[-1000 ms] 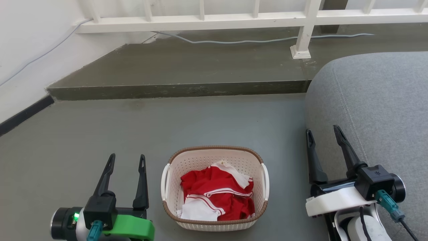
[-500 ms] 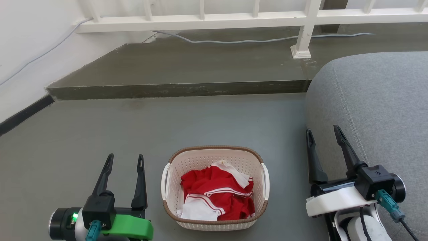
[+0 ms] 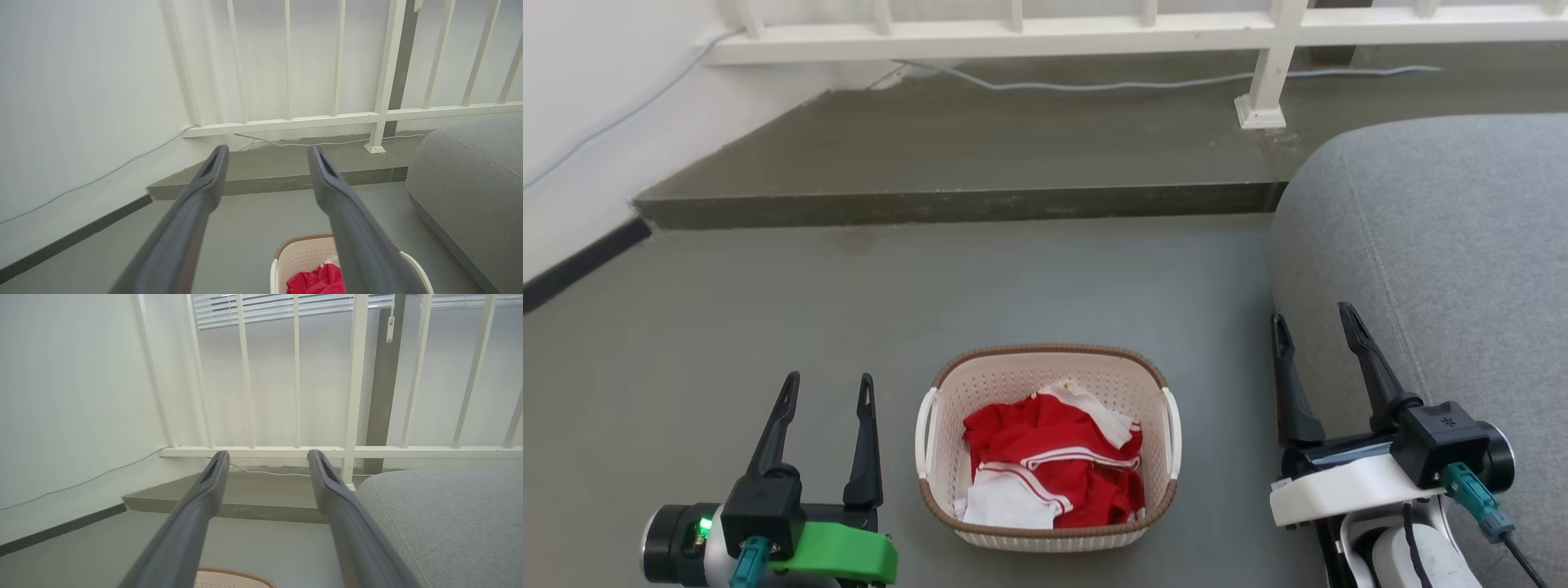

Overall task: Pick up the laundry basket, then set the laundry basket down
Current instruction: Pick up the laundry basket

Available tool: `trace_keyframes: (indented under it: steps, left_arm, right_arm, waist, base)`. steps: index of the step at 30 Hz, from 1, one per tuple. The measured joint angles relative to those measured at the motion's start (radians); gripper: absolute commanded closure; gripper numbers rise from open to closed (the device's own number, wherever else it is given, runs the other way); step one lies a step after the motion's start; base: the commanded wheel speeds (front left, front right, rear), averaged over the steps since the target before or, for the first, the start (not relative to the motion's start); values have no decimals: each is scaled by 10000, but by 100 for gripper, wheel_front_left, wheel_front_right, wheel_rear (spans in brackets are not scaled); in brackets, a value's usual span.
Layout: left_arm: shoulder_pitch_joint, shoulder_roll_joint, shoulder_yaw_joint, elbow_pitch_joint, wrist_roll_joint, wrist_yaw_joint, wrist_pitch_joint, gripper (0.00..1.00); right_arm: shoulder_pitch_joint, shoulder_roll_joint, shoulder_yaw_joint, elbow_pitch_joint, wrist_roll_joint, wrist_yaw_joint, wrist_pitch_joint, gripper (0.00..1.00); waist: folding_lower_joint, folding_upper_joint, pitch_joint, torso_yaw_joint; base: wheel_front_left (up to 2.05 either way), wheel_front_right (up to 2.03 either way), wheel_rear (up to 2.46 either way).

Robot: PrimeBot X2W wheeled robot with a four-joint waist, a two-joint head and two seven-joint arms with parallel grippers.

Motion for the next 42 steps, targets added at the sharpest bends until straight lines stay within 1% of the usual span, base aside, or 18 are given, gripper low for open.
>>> trace_keyframes:
  steps: [10,13,16,20,22,29,30,42]
  left_arm:
    - [-251,-6,23,-180,-2,-4,0,0]
    - [-499,-8,-4,-161,-4,-157,0,0]
    - [-799,-17,-10,21,-50,-190,0,0]
    - [-1134,-21,-42,445,-142,-265,0,0]
    - [-1464,-25,-56,763,-263,-336,0,0]
    - [-2349,-54,-46,1710,-345,-428,0,0]
    - [-2498,-54,-46,1848,-349,-430,0,0]
    - [-4245,-113,0,3570,-382,-531,0,0]
  right_arm:
    - [-291,-2,23,-35,19,6,0,0]
    - [-579,-2,23,105,-25,31,-2,0]
    - [-838,-8,19,370,-27,67,-10,0]
    - [-1280,-23,8,769,-31,211,-12,0]
    - [-1657,-138,-8,1101,-219,236,-12,0]
    - [-2510,-150,-67,2063,-207,313,-12,0]
    - [-2631,-151,-65,2203,-205,387,-12,0]
    - [-4404,-163,-410,3718,-38,387,-12,0]
  waist:
    - [0,0,786,19]
    - [0,0,1123,19]
    - [0,0,1493,16]
    - [0,0,2017,6]
    - [0,0,2423,-4]
    - [0,0,3395,-32]
    - [1,0,3533,-35]
    - [1,0,5230,-9]
  base:
    - [0,0,0]
    - [0,0,0]
    - [0,0,0]
    - [0,0,0]
    - [0,0,0]
    - [0,0,0]
    - [0,0,0]
    - [0,0,0]
